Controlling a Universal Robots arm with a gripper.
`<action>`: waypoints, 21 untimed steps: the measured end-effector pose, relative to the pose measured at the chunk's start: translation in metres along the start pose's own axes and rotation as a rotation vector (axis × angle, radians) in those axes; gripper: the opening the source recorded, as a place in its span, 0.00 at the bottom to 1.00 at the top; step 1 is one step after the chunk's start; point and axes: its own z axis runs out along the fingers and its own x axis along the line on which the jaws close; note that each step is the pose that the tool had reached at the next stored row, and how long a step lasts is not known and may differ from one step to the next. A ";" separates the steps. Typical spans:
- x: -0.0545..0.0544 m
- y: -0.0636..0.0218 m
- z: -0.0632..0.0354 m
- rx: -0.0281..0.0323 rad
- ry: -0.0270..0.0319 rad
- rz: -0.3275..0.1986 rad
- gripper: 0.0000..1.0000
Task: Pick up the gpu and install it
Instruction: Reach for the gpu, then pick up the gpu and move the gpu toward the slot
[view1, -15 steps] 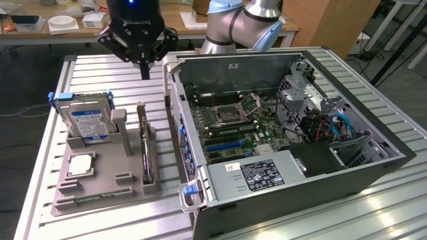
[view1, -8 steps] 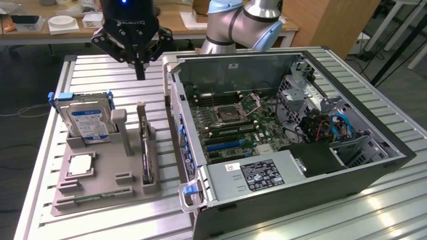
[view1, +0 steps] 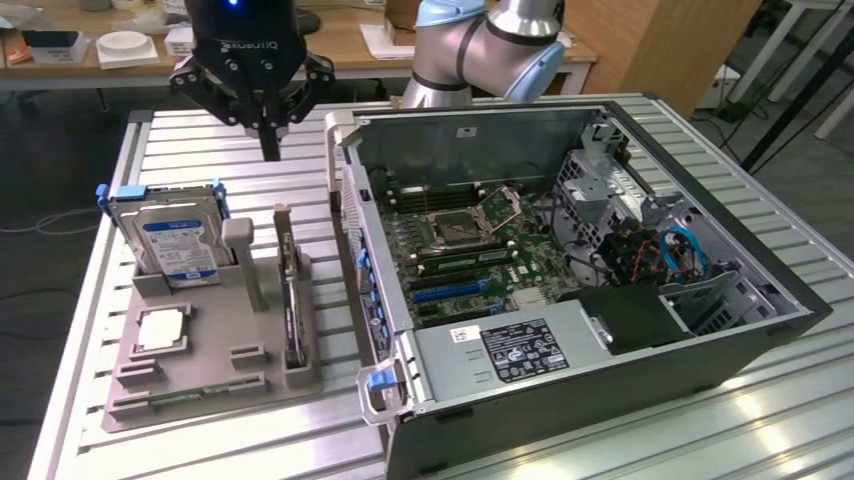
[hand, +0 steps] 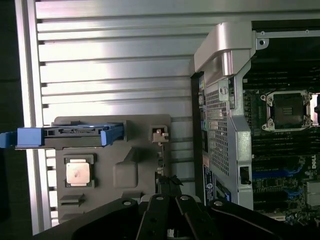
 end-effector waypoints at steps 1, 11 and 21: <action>0.001 -0.0001 -0.0001 0.0001 0.0001 0.000 0.11; 0.003 -0.0002 -0.0001 0.0001 0.0000 0.000 0.11; 0.003 -0.0002 -0.0001 0.0000 0.0000 0.000 0.23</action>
